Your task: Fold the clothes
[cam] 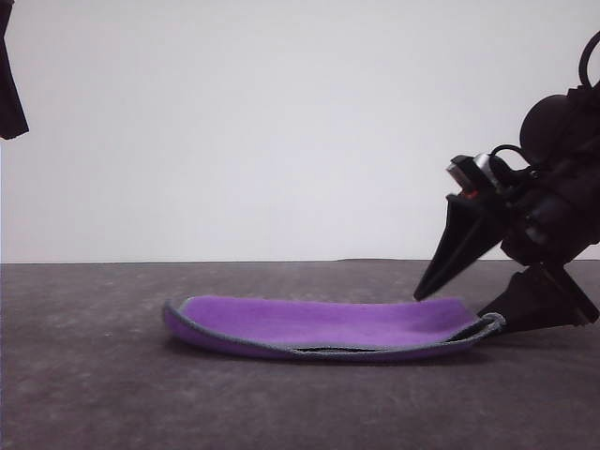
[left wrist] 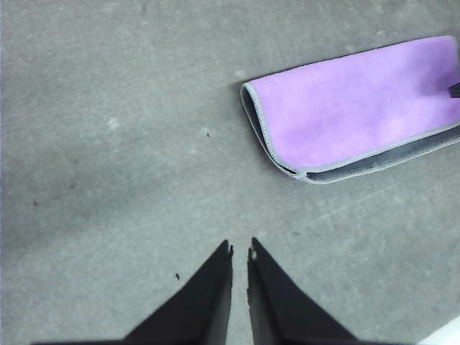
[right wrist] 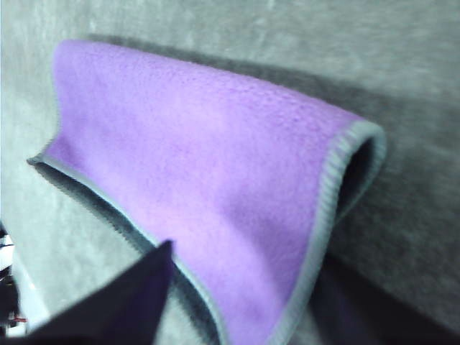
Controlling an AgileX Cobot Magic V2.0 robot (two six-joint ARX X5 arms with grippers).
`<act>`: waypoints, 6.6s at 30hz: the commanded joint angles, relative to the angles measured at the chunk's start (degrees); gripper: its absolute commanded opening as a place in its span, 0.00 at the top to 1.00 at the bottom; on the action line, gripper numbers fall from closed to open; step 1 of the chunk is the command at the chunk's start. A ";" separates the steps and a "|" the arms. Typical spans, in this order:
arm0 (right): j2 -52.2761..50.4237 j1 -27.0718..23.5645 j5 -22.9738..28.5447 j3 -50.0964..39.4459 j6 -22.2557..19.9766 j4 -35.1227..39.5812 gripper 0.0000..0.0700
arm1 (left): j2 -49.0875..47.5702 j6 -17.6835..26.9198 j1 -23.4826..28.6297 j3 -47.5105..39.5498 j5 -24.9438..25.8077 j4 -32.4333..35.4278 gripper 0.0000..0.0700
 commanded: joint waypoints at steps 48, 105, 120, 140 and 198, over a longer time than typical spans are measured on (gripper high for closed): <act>8.56 20.56 -0.76 9.20 18.19 28.00 0.99 | 0.48 -0.01 0.00 0.55 -0.07 0.23 0.96; -30.58 -2.06 24.05 9.25 -18.86 -26.49 0.42 | 0.52 1.94 3.21 0.55 -0.09 3.03 0.96; -32.03 -4.15 24.73 9.25 -20.58 -26.97 0.99 | 0.52 1.94 3.21 0.55 -0.09 2.19 0.99; -32.03 -4.15 24.27 9.25 -20.80 -23.29 0.99 | 0.50 1.26 3.21 0.55 -0.09 3.05 0.98; -32.03 -4.15 24.25 9.27 -20.80 -21.22 0.99 | -62.90 -7.53 12.31 -57.86 -11.98 38.79 0.98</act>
